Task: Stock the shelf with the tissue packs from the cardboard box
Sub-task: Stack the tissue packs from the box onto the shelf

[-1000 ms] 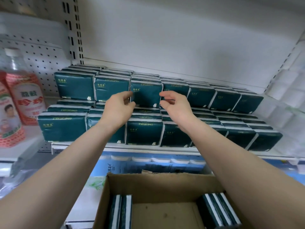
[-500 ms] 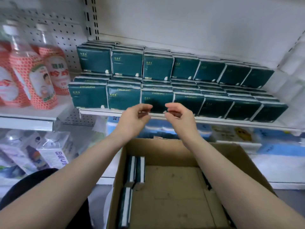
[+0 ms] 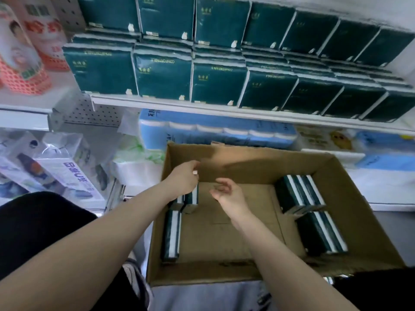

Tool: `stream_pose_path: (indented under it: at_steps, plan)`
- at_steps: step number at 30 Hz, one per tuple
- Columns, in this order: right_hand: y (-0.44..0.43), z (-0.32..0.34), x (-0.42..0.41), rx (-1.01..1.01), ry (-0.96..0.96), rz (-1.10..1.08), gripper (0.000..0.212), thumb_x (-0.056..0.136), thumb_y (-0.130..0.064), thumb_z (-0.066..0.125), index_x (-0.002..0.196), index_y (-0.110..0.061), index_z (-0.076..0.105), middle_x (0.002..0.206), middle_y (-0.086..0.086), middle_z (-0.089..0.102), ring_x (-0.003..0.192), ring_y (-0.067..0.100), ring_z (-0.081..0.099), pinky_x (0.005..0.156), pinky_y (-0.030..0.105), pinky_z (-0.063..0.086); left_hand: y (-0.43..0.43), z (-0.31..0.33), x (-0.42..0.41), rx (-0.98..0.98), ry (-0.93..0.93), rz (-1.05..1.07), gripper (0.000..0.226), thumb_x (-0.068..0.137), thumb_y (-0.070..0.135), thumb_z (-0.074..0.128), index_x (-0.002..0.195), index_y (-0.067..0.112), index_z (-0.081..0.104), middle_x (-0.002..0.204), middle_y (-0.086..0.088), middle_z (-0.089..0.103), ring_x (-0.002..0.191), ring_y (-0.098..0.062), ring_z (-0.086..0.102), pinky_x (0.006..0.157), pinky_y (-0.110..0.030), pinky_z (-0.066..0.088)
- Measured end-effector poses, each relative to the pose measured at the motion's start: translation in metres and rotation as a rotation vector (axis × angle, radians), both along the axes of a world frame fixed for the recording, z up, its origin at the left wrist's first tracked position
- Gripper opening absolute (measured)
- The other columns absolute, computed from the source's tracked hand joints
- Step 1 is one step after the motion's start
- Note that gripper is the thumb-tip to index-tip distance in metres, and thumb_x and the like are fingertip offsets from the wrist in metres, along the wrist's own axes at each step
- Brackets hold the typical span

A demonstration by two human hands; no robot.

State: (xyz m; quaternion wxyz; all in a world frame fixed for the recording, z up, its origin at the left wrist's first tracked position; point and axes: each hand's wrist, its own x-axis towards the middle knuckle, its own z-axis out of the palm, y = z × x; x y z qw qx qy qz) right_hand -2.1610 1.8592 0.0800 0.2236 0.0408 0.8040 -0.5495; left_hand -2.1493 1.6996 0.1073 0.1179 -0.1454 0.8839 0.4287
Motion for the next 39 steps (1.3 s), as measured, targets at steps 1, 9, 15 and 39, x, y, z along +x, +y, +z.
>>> stream_pose_path:
  at_steps: [1,9,15,39]
  plan:
    - [-0.001,-0.005,0.001,0.026,-0.038,0.015,0.036,0.091,-0.009,0.068,0.125,-0.015,0.057,0.118,0.01,0.062,0.102,0.017,0.061,0.083,0.016,0.049,0.0,-0.005,0.001,-0.009,-0.029,-0.013,0.05,0.099,0.01,0.044,0.148,0.012,0.037,0.143,-0.014,0.048,0.127,-0.033,0.049,0.103,-0.036,0.041]
    - [-0.02,-0.028,0.004,0.186,-0.254,0.186,0.06,0.087,-0.032,0.075,0.137,-0.016,0.045,0.127,0.003,0.054,0.108,0.019,0.054,0.088,0.028,0.044,0.0,-0.027,0.004,-0.128,-0.199,-0.116,0.059,0.097,0.003,0.04,0.153,0.014,0.024,0.149,-0.013,0.039,0.127,-0.029,0.047,0.094,-0.028,0.043]
    - [-0.039,-0.035,-0.001,0.178,-0.249,0.21,0.055,0.088,-0.031,0.073,0.132,-0.012,0.047,0.118,0.006,0.06,0.1,0.018,0.058,0.071,0.022,0.046,0.001,-0.024,0.004,-0.143,-0.19,-0.126,0.059,0.097,0.003,0.04,0.152,0.015,0.025,0.147,-0.011,0.041,0.122,-0.026,0.049,0.096,-0.029,0.044]
    - [0.074,0.069,-0.034,-0.135,0.023,-0.054,0.038,0.091,-0.006,0.067,0.126,-0.007,0.052,0.112,0.002,0.063,0.098,0.013,0.065,0.081,0.02,0.054,0.026,0.044,-0.001,0.176,0.192,0.022,0.046,0.091,0.012,0.064,0.134,0.015,0.05,0.124,-0.004,0.063,0.111,-0.017,0.06,0.099,-0.039,0.051]
